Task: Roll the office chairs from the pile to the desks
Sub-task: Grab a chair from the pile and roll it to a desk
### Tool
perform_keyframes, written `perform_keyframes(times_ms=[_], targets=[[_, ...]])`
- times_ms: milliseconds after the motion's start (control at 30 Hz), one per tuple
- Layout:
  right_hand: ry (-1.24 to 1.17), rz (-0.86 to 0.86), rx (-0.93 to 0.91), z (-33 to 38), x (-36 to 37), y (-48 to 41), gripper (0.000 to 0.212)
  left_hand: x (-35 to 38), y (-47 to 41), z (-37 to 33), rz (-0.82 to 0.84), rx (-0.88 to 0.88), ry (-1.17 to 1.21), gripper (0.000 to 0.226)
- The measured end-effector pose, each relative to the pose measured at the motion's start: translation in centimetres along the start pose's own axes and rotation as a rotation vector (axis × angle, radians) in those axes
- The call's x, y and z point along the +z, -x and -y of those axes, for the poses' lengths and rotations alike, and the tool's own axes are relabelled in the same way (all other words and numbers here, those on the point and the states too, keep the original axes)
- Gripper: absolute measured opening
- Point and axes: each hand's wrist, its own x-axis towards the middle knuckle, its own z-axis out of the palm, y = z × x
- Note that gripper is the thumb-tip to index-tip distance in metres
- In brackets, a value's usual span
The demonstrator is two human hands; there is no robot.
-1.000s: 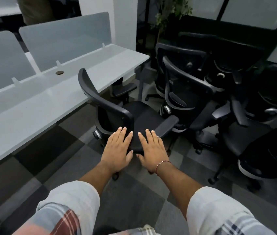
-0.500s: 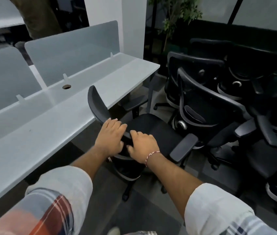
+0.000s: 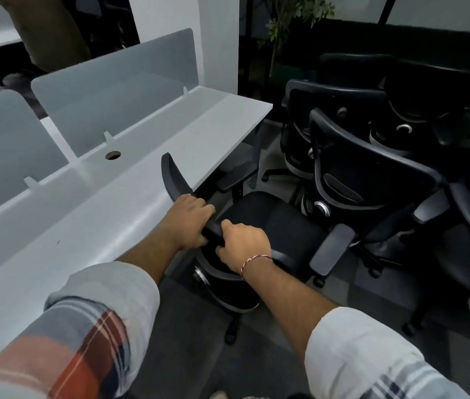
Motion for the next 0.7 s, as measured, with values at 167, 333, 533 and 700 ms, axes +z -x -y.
perform_keyframes(times_ms=[167,333,533,700], targets=[[-0.024,0.005,-0.005,-0.1,-0.1,0.3,0.028,0.5,0.2,0.1,-0.001,-0.081,-0.002,0.043],[-0.029,0.007,-0.032,-0.5,-0.2,0.9,0.028,0.1,0.4,-1.0,0.094,-0.173,-0.048,0.045],[-0.011,0.028,-0.112,-2.6,-0.6,2.8,0.03,-0.6,1.9,-4.6,0.109,-0.232,-0.102,0.043],[0.034,0.051,-0.181,-5.0,-1.1,5.2,0.03,-1.1,3.4,-8.2,0.096,-0.26,-0.158,0.04]])
